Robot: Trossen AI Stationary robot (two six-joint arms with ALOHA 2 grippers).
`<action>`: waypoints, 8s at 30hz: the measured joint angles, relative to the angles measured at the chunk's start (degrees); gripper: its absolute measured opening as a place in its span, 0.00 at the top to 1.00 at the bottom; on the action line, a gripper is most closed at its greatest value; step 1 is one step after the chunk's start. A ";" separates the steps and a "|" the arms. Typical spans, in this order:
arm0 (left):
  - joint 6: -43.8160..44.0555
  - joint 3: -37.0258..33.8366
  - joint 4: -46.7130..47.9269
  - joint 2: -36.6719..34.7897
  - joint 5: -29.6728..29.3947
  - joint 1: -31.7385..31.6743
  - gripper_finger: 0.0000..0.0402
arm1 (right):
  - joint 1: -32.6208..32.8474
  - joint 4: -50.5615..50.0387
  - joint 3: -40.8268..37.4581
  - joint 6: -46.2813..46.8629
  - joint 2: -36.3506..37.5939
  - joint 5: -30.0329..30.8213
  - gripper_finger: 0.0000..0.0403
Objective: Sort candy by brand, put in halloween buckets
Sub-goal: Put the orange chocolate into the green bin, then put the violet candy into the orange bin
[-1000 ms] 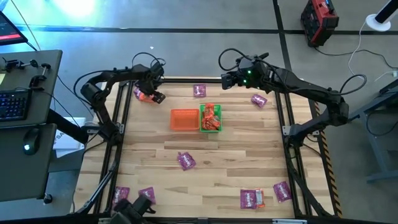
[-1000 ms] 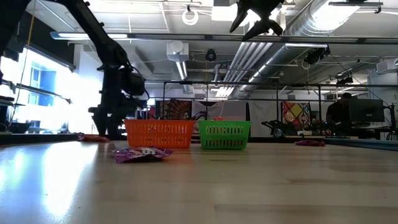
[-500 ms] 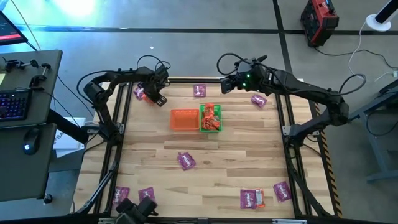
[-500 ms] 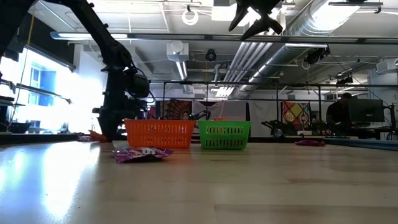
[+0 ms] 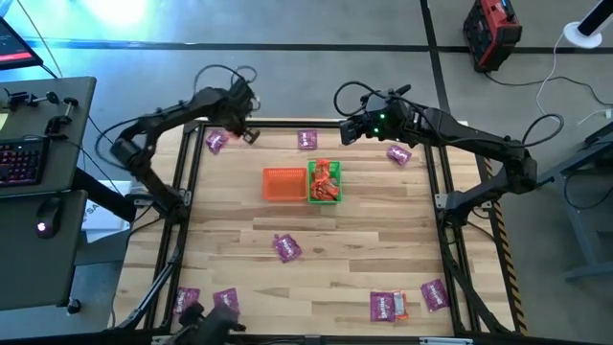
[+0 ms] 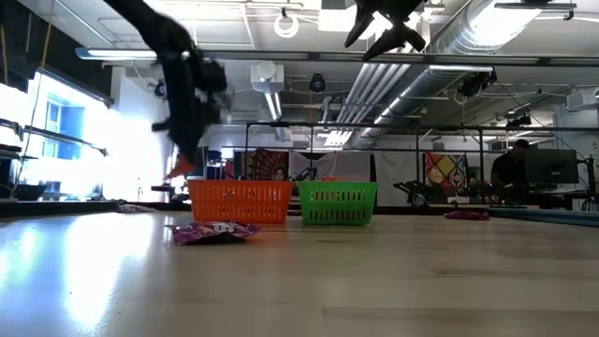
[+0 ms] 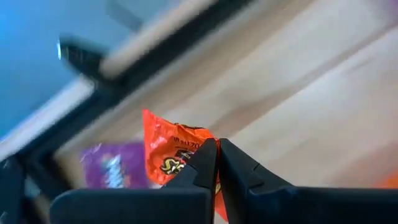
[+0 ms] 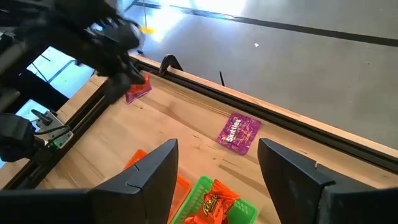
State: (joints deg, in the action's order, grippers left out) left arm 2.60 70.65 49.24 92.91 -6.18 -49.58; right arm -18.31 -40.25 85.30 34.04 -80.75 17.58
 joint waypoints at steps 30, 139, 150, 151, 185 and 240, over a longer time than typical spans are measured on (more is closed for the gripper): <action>15.60 0.13 -44.02 11.38 6.80 40.64 0.94 | -2.36 -0.74 0.00 -1.31 0.17 1.29 0.46; -27.49 -15.34 -38.33 14.95 28.46 46.59 0.55 | 39.69 -24.27 1.92 36.58 -0.02 9.60 0.46; -27.12 -15.52 -36.75 12.50 27.25 46.63 0.78 | 39.69 -24.61 1.92 36.48 0.00 10.07 0.46; -27.13 -15.48 -36.86 12.05 27.22 46.64 0.82 | 39.69 -24.65 1.92 36.48 -0.02 10.29 0.46; -10.93 -22.52 -29.46 -2.17 12.97 59.54 0.49 | 39.69 -24.83 1.92 33.66 0.00 11.66 0.46; -16.27 -22.07 -34.27 -14.83 12.00 55.21 1.00 | 39.74 -20.22 2.05 32.62 -4.26 10.04 0.46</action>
State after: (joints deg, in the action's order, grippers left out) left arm -13.68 48.58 14.97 78.08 5.82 5.63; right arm 21.43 -60.47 87.35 66.66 -85.01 27.62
